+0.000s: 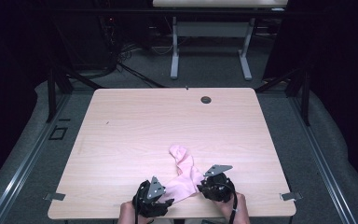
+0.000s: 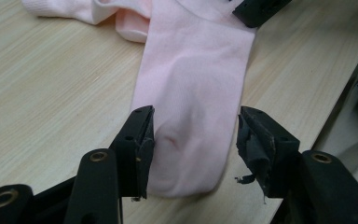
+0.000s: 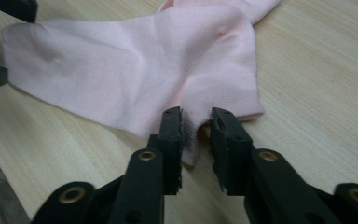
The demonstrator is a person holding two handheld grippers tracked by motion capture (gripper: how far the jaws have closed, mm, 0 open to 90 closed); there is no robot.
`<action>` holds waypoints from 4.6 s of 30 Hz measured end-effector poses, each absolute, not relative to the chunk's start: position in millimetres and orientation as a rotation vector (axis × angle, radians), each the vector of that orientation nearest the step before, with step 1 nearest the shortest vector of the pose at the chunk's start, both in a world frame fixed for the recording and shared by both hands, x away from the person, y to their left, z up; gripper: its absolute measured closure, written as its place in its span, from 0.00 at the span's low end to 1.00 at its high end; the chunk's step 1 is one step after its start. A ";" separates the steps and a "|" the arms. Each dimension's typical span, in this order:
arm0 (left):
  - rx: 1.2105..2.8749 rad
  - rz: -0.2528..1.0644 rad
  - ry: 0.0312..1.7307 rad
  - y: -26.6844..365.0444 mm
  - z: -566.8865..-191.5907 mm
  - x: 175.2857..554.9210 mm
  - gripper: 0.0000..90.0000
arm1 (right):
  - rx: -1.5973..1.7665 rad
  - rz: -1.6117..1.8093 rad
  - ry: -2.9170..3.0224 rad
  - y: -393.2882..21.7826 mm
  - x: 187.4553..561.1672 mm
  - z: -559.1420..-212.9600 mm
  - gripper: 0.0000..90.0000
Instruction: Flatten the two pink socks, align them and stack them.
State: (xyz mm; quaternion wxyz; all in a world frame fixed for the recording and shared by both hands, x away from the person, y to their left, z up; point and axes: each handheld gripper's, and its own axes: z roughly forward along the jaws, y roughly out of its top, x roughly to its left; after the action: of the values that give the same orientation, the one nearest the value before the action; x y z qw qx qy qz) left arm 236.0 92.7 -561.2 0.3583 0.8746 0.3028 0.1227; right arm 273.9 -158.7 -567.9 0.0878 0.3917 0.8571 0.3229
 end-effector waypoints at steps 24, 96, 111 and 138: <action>2.147 0.433 0.725 41.2 -566.0 231.3 0.62 | 1.306 1.212 2.479 -161.2 256.8 -528.7 0.93; 2.170 -0.179 0.751 78.7 -536.8 244.9 0.98 | 1.274 1.065 2.592 -195.2 264.7 -529.1 0.72; 2.155 -0.198 0.908 97.0 -550.5 275.6 0.94 | 1.277 1.154 2.588 -203.7 263.0 -547.9 0.62; 2.247 0.382 0.752 87.5 -563.2 241.8 0.94 | 1.250 1.042 2.537 -184.9 255.7 -568.2 0.99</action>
State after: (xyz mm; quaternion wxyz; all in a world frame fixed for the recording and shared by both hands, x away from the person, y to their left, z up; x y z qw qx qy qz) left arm 241.8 87.5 -563.2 0.3625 0.8726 0.2919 0.1482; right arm 255.7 -184.9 -568.2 0.0636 0.4138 0.8401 0.3450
